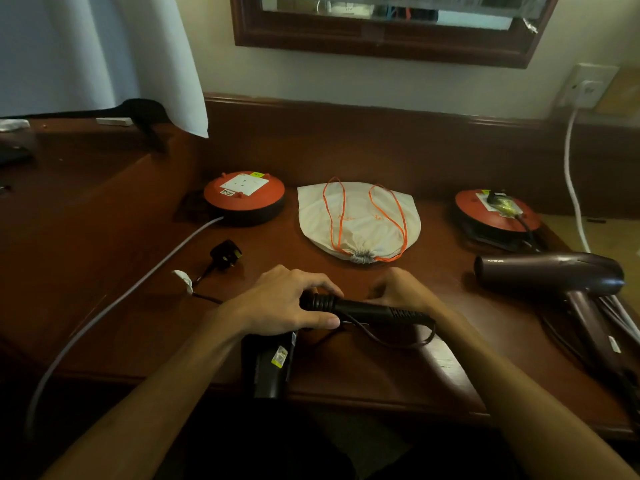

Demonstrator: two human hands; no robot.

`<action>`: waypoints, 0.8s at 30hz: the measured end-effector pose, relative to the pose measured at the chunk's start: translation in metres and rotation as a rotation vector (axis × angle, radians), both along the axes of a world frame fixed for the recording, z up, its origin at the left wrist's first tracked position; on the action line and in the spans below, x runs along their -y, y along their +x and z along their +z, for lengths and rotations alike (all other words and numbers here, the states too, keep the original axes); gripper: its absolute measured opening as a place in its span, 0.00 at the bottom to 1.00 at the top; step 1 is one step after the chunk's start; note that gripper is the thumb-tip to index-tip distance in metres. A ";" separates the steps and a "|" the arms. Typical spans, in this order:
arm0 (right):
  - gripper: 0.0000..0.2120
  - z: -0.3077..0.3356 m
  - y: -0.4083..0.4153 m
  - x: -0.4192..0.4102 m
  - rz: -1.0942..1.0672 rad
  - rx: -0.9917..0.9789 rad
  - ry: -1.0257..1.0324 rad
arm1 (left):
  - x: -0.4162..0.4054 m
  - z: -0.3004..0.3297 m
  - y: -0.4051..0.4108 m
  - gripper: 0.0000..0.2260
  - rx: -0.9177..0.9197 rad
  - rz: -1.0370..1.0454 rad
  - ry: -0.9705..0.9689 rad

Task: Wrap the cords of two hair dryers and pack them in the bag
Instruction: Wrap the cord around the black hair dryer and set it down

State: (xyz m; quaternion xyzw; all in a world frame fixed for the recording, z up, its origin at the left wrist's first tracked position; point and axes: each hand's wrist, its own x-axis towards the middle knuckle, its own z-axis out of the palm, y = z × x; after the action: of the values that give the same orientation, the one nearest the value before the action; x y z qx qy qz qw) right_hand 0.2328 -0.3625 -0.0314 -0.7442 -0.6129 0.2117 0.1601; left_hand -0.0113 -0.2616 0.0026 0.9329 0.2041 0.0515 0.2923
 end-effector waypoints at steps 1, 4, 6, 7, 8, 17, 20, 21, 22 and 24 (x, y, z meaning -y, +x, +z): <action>0.19 0.002 -0.002 -0.005 0.012 -0.008 0.007 | 0.002 0.000 0.002 0.21 -0.013 -0.007 0.050; 0.21 0.020 -0.008 -0.019 0.037 -0.106 0.047 | 0.009 0.001 0.010 0.25 -0.080 0.004 0.189; 0.18 0.044 -0.013 -0.027 0.073 -0.151 0.051 | 0.014 0.002 0.016 0.30 -0.141 0.025 0.256; 0.17 0.057 -0.018 -0.029 0.110 -0.132 0.025 | 0.015 0.001 0.019 0.33 -0.160 0.030 0.288; 0.15 0.068 -0.023 -0.029 0.156 -0.106 -0.019 | 0.016 0.001 0.021 0.34 -0.171 0.029 0.317; 0.10 0.109 -0.051 0.023 0.382 0.091 -0.298 | 0.007 -0.001 0.006 0.18 -0.020 0.044 0.247; 0.10 0.098 -0.049 0.030 0.330 0.256 -0.286 | 0.009 -0.004 0.006 0.17 -0.013 0.053 0.261; 0.10 0.095 -0.048 0.031 0.290 0.293 -0.278 | 0.010 -0.004 0.008 0.17 -0.019 0.055 0.261; 0.10 0.094 -0.047 0.032 0.251 0.316 -0.259 | 0.011 -0.003 0.008 0.17 -0.019 0.061 0.255; 0.09 0.100 -0.043 0.034 0.201 0.331 -0.193 | 0.010 -0.001 0.005 0.17 -0.008 0.064 0.198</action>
State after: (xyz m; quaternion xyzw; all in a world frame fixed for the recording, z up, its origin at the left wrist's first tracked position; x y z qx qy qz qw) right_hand 0.1901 -0.3965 0.0682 -0.7160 -0.6788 0.1590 -0.0368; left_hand -0.0067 -0.2717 0.0020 0.9503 0.2290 0.0771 0.1961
